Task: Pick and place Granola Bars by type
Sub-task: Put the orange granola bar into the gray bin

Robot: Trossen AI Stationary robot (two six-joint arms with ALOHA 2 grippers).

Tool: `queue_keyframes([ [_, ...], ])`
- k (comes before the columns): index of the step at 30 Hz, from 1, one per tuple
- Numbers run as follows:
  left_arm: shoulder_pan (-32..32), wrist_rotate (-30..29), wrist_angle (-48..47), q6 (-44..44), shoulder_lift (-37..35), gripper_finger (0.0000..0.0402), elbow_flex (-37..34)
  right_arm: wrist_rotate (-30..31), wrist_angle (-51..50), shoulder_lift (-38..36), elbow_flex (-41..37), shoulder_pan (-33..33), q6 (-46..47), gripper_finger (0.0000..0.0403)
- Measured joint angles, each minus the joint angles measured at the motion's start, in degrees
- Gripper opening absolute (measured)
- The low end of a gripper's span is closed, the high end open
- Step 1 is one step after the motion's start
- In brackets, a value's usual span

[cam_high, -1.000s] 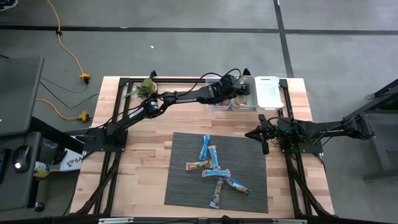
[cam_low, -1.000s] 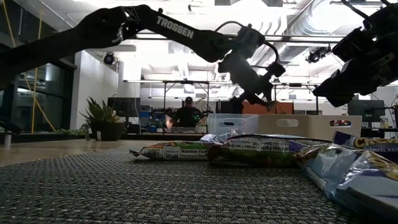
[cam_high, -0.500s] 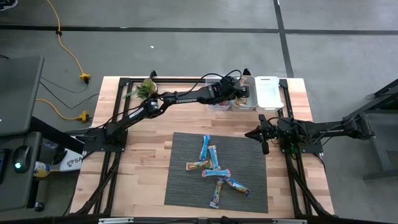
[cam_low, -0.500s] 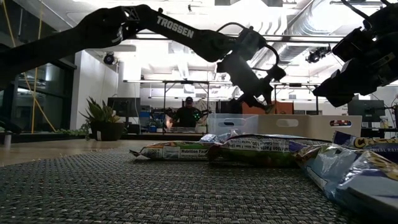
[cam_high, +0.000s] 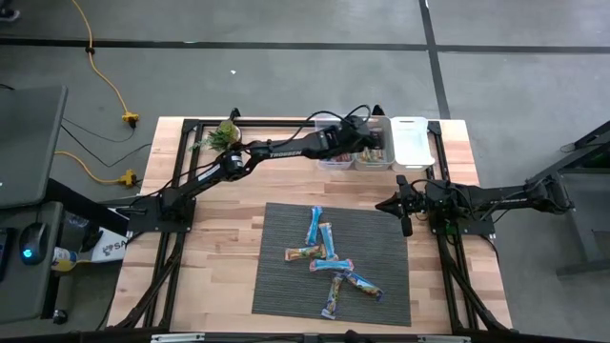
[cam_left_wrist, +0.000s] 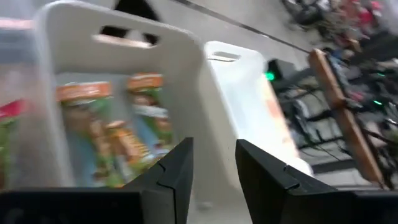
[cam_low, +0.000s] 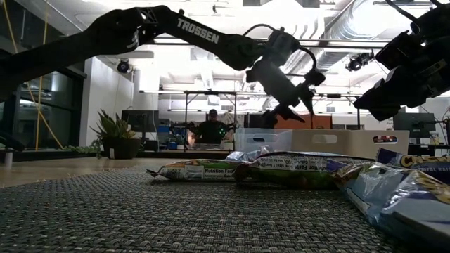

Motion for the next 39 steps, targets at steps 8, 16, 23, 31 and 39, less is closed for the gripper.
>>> queue_keyframes([
  [8,0.3,19.3,12.3,12.9,-0.7,0.0119,0.4,0.0,0.0,0.0,0.0,0.0,0.0,0.0000],
  [16,2.9,36.7,12.2,16.8,-4.6,0.0119,0.5,0.0,0.0,0.0,0.0,0.0,0.0,0.0000],
  [23,5.0,47.1,7.7,16.0,-9.1,0.0119,0.5,0.0,0.0,0.0,0.0,0.0,0.0,0.0000],
  [31,5.2,49.9,-10.6,27.6,-17.4,0.0119,0.5,0.0,0.0,0.0,0.0,0.0,0.0,0.0000],
  [39,4.8,32.3,-34.3,38.6,-26.3,0.0119,0.5,0.0,0.0,0.0,0.0,0.0,0.0,0.0000],
])
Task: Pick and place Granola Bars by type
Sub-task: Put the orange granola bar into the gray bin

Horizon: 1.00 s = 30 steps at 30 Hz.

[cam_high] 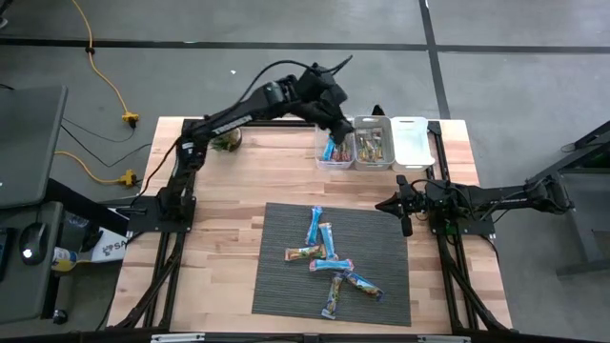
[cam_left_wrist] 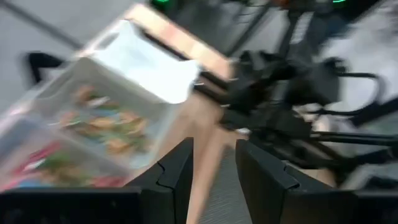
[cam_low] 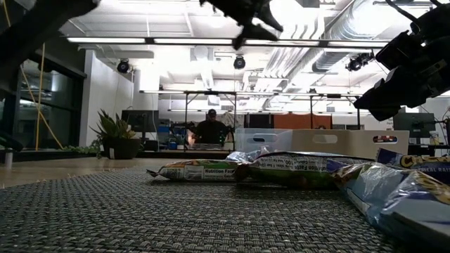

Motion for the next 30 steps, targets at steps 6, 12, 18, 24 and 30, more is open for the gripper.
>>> queue_keyframes([
  [6,-2.1,-12.5,-13.9,0.3,-2.7,0.0119,0.0,0.0,0.0,0.0,0.0,0.0,0.0,0.0000],
  [12,-5.3,-26.6,-25.6,-5.6,-3.7,0.0119,-0.1,0.0,0.0,0.0,0.0,0.0,0.0,0.0000],
  [18,-10.1,-32.8,-30.1,-8.7,-5.3,0.0119,-0.1,0.0,0.0,0.0,0.0,0.0,0.0,0.0000],
  [24,-15.9,-35.3,-36.1,-9.4,-7.5,0.0119,0.0,0.0,0.1,0.0,0.0,0.0,0.0,0.0000],
  [30,-22.9,-36.4,-41.6,-11.2,-7.8,0.0119,-0.1,0.0,0.0,0.0,0.0,0.0,0.0,0.0000],
])
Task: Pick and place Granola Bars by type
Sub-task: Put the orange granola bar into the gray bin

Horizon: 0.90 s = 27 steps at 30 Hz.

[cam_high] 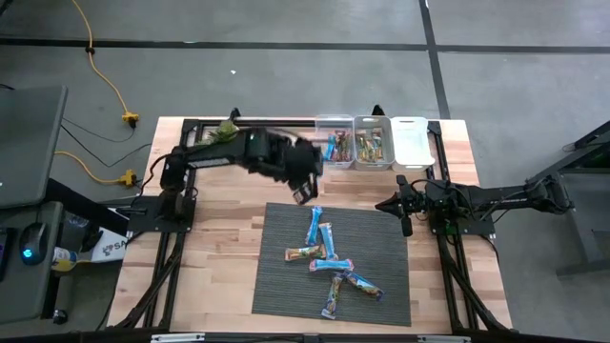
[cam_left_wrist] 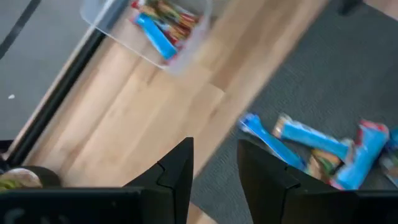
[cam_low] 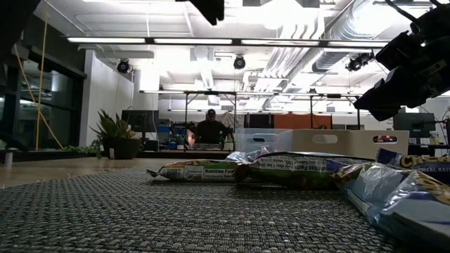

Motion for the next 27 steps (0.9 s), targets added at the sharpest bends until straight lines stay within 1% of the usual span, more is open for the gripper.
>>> queue_keyframes([
  [3,-3.3,0.0,-0.9,-2.1,0.0,0.0119,-0.4,0.0,0.0,0.0,0.0,0.0,0.0,0.0000],
  [8,-8.3,-0.1,0.2,-5.0,0.1,0.0119,-3.3,0.0,0.0,0.0,0.0,0.0,0.0,0.0000],
  [10,-10.2,0.6,1.6,-5.9,0.0,0.0119,-5.6,0.0,0.0,0.0,0.0,0.0,0.0,0.0000],
  [14,-13.5,4.0,7.7,-6.5,0.1,0.0119,-12.3,0.0,0.0,0.0,0.0,0.0,0.0,0.0000],
  [18,-16.0,5.3,15.2,-6.5,0.1,0.0119,-20.4,0.0,0.0,0.0,0.0,0.0,0.0,0.0000],
  [23,-16.6,9.5,23.4,-6.5,0.1,0.0119,-30.0,0.0,0.0,0.0,0.0,0.0,0.0,0.0000],
  [27,-16.5,13.7,28.2,-5.9,0.1,0.0119,-35.7,0.0,0.0,0.0,0.0,0.0,0.0,0.0000],
])
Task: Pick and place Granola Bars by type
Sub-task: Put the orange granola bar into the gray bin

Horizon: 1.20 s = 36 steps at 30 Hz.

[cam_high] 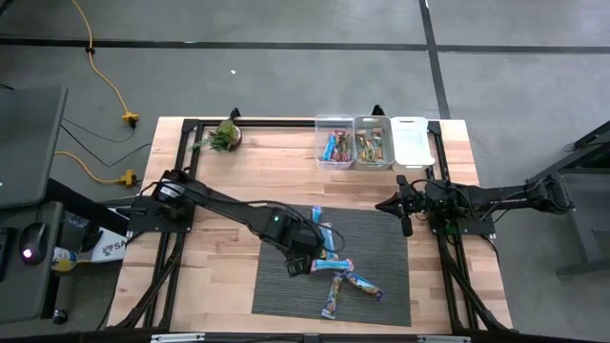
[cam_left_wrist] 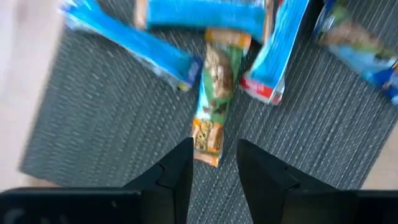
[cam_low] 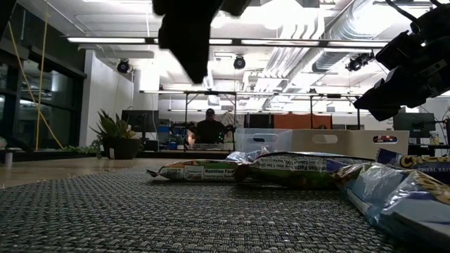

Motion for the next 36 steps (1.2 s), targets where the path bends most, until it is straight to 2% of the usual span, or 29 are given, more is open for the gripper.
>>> queue_keyframes([
  [6,0.0,1.1,6.7,2.0,0.0,0.0119,-5.1,0.0,0.0,0.0,0.0,0.0,0.0,0.0000],
  [14,0.0,1.8,14.0,14.3,0.0,0.0119,-8.9,0.0,0.0,0.0,0.0,0.0,0.0,0.0000],
  [23,0.0,0.1,14.4,17.5,0.0,0.0124,-9.4,0.0,0.0,0.0,0.0,0.0,0.0,0.0000],
  [27,0.0,0.9,14.6,17.5,0.0,0.0151,-9.4,0.0,0.0,0.0,0.0,0.0,0.0,0.0000],
  [36,0.0,1.4,14.0,14.3,2.8,0.0252,-9.5,0.0,0.0,0.0,0.0,0.0,0.0,0.0000],
])
